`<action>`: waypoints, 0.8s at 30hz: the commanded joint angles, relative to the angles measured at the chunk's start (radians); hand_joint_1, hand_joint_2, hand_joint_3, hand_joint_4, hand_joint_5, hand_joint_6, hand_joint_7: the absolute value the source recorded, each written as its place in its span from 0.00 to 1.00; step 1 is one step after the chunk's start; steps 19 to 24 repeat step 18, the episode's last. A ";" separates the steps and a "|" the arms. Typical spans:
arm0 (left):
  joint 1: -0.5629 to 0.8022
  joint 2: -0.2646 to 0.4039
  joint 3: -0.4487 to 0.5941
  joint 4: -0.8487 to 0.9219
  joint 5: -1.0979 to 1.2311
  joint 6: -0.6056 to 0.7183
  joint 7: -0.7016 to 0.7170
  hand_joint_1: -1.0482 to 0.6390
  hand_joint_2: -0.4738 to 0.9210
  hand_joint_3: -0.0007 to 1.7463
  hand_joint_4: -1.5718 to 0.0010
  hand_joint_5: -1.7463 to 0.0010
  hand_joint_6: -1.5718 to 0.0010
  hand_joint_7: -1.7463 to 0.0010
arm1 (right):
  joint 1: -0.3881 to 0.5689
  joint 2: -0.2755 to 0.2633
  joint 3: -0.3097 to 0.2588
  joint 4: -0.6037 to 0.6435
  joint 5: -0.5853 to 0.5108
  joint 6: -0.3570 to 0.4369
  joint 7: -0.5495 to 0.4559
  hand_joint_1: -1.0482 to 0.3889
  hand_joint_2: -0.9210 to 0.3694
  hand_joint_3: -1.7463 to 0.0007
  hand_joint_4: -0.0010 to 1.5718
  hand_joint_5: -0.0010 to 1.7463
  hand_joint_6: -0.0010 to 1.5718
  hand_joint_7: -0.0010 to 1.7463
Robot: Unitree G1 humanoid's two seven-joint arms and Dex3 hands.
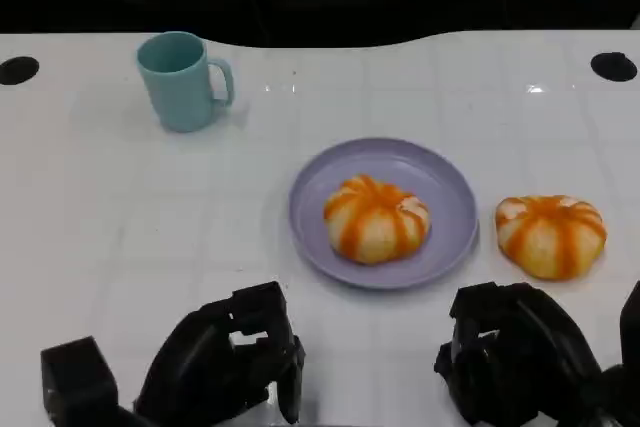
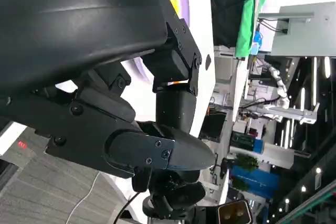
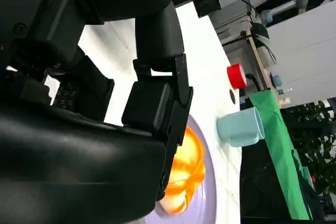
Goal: Grasp the bread from the table and place it into the plate.
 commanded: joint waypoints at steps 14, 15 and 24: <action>-0.031 -0.005 0.044 0.032 -0.014 0.018 -0.051 0.16 0.97 0.14 0.34 0.00 0.43 0.06 | -0.009 -0.011 -0.005 0.010 -0.007 -0.004 -0.019 0.00 0.69 0.15 0.94 0.82 1.00 0.59; -0.034 -0.006 0.045 0.036 -0.016 0.016 -0.055 0.16 0.97 0.14 0.34 0.00 0.43 0.06 | -0.011 -0.011 -0.005 0.013 -0.009 -0.005 -0.019 0.00 0.69 0.15 0.93 0.82 1.00 0.59; -0.040 -0.008 0.048 0.046 -0.017 0.008 -0.064 0.16 0.96 0.14 0.34 0.00 0.43 0.07 | -0.017 -0.010 -0.004 0.013 -0.013 0.005 -0.028 0.00 0.70 0.15 0.94 0.82 1.00 0.60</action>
